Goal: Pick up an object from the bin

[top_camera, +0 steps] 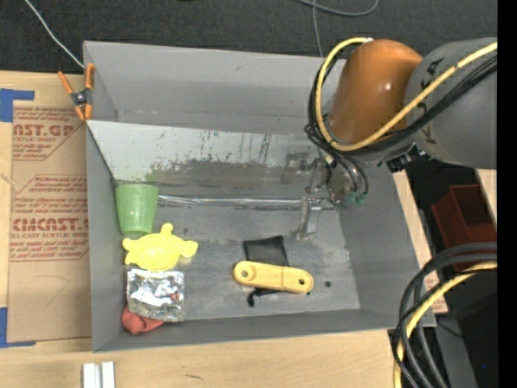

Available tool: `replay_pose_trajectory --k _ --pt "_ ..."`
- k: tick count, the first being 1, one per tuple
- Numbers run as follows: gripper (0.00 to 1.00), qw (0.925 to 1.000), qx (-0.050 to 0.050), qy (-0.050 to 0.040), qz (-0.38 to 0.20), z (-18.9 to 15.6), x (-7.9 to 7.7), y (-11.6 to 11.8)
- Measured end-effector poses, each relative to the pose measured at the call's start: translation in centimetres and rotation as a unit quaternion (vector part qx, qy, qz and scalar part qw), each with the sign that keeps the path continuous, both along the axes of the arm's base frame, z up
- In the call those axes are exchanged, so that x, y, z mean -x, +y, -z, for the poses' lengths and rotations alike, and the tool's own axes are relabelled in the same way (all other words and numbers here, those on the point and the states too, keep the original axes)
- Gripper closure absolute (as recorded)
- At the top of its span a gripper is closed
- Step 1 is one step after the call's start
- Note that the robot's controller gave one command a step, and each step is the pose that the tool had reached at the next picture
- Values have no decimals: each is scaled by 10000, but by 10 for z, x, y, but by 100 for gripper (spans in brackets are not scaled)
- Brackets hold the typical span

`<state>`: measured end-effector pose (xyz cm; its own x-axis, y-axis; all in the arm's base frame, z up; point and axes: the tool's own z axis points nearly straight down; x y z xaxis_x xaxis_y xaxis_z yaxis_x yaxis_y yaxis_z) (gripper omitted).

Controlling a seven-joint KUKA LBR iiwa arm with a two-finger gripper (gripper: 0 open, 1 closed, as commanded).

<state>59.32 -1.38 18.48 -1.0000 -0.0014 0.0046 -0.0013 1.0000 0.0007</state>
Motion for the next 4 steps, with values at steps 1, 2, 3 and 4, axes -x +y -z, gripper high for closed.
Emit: replay_pose_trajectory --k 1,2,3,4 --pt "0 10000 2 -35 0 -5 -1 0" --pt "0 9997 -2 36 -262 87 21 -16" --pt "0 10000 -9 -36 -81 117 8 11" --pt "100 9791 -23 28 -2035 115 35 38"
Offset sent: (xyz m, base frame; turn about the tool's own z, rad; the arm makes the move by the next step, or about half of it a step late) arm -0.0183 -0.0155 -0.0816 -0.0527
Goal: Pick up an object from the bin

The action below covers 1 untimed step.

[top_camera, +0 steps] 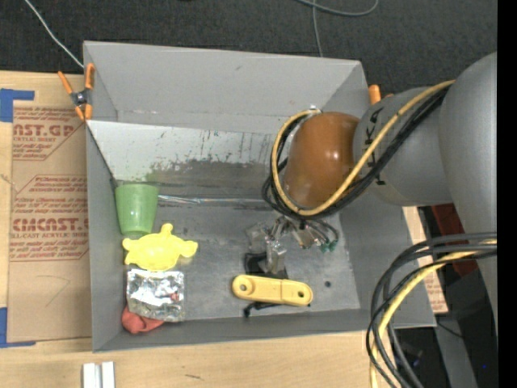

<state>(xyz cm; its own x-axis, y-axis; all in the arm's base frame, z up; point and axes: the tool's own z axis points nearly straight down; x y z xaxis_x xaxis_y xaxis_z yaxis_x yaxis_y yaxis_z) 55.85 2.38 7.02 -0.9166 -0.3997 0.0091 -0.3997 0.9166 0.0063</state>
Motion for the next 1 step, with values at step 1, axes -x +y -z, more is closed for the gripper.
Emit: replay_pose_trajectory --k 1 --pt "100 10000 0 0 -1 0 0 0"
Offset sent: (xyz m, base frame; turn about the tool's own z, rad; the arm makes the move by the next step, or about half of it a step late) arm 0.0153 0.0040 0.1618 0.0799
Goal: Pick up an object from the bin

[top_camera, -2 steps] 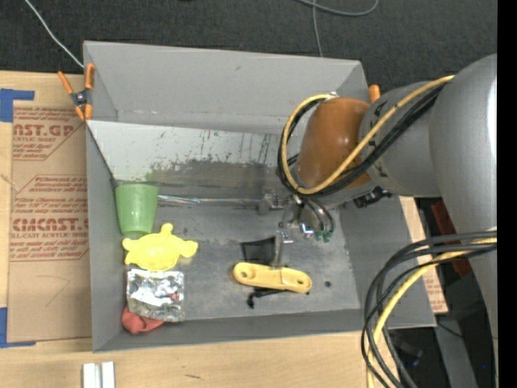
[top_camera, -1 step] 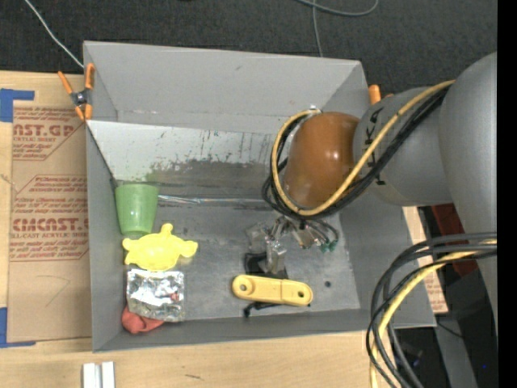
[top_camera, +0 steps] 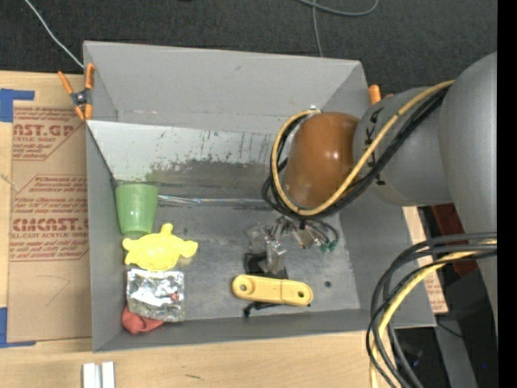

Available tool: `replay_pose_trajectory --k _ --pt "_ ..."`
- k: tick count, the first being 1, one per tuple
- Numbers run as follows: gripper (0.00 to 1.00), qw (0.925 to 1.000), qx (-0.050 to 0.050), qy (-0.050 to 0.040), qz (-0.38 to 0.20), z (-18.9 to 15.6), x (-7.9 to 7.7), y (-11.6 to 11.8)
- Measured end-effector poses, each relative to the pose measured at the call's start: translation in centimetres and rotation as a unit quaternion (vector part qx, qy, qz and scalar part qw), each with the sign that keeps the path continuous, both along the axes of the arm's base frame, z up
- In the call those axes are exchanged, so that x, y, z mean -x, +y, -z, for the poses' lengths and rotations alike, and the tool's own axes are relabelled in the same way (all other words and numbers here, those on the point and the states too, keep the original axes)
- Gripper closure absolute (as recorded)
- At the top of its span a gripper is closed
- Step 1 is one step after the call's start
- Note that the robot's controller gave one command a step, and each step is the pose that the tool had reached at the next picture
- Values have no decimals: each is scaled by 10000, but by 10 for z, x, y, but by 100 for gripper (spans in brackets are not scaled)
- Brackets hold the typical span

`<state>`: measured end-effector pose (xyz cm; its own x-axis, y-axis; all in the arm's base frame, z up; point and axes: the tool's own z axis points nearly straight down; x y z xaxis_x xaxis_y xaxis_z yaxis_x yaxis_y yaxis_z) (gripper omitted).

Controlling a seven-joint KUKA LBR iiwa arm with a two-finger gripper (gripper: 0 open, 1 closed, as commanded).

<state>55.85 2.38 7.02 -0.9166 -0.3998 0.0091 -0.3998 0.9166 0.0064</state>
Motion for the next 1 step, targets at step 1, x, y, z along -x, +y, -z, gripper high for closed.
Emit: replay_pose_trajectory --k 1 --pt "100 9992 -1 -18 403 -162 -16 4"
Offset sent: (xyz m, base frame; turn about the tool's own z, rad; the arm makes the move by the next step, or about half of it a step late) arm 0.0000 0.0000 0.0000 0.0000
